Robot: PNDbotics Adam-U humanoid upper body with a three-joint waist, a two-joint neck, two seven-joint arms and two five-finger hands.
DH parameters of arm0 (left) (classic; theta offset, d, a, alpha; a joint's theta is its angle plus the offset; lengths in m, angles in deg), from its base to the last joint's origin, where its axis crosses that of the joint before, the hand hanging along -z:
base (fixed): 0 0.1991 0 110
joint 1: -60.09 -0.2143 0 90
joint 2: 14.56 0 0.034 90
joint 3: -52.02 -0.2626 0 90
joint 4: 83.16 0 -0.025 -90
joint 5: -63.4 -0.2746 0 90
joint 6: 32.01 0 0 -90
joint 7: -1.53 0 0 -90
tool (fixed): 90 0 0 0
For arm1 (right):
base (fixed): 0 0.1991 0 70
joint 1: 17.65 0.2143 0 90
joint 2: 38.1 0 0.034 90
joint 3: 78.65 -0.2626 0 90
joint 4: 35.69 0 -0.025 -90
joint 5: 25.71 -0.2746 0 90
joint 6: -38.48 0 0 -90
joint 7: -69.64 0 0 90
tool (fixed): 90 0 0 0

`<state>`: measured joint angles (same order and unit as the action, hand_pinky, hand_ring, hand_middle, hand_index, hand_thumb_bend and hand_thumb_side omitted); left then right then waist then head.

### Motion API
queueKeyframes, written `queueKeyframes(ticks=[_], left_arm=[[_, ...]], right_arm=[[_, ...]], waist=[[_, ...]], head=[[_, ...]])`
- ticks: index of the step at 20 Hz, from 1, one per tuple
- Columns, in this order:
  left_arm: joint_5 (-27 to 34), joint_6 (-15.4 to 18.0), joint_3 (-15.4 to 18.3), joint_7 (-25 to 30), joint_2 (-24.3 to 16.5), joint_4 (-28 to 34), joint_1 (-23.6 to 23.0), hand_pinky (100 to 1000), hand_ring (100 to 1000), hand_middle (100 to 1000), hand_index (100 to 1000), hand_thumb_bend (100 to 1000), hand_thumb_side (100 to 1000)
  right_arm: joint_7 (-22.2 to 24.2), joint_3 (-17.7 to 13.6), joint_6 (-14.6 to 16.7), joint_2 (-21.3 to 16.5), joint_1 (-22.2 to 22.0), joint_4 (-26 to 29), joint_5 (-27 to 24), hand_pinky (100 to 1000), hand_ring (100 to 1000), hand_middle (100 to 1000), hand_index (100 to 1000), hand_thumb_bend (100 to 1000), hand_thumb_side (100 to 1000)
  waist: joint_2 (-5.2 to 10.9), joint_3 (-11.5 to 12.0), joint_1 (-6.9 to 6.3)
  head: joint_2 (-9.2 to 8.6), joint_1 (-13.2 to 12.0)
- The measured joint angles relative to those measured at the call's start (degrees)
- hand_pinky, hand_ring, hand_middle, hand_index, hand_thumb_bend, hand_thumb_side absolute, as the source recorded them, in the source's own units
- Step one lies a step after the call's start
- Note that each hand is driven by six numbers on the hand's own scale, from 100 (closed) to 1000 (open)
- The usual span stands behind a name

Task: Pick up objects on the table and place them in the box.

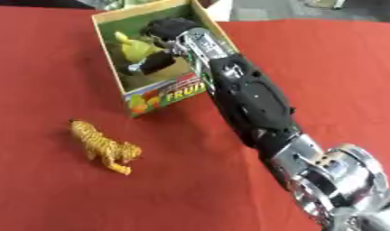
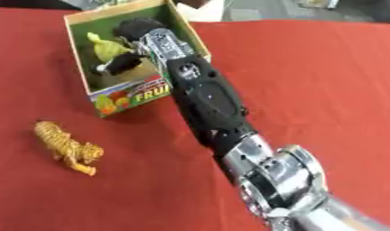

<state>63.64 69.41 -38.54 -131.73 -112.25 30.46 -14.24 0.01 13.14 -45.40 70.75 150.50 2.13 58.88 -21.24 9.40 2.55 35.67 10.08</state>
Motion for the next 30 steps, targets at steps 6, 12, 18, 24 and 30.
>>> queueKeyframes(ticks=[6, 12, 18, 24, 30], left_arm=[[0.01, -0.03, 0.01, 0.03, 0.0, 0.0, -0.01, 451, 503, 568, 710, 100, 967], [-0.04, 0.0, 0.06, 0.0, -0.15, 0.0, -0.03, 451, 506, 573, 714, 100, 958], [-0.33, -0.12, 0.07, 0.12, -1.57, 0.0, 0.05, 453, 513, 585, 729, 100, 944], [-2.85, -1.66, 0.05, 2.2, -5.52, 0.0, 1.21, 457, 527, 611, 760, 100, 885], [-9.78, -4.91, 0.01, 8.39, -13.08, 0.02, 4.32, 467, 555, 666, 819, 100, 781]], right_arm=[[-1.33, 0.69, 1.26, -0.71, 0.07, 4.56, -6.37, 872, 921, 853, 985, 229, 1000], [-5.13, 4.87, 2.05, -7.75, -0.17, 18.88, -23.68, 846, 877, 795, 924, 100, 1000], [-7.8, 8.39, -2.28, -16.62, -5.8, 35.74, -43.39, 857, 860, 791, 904, 100, 1000], [-11.03, 6.72, -7.31, -26.94, -19.23, 53.96, -63.67, 868, 839, 766, 885, 100, 1000], [-16.43, 2.07, -10.88, -32.54, -32.14, 66.01, -78.57, 898, 824, 740, 872, 100, 1000]], waist=[[0.26, -0.61, -0.33], [1.08, -1.85, -0.52], [1.77, -3.09, -0.77], [2.66, -4.39, -1.77], [3.35, -5.69, -2.62]], head=[[0.09, -0.15], [0.81, -0.83], [1.13, -1.8], [2.01, -2.9], [2.65, -2.95]])
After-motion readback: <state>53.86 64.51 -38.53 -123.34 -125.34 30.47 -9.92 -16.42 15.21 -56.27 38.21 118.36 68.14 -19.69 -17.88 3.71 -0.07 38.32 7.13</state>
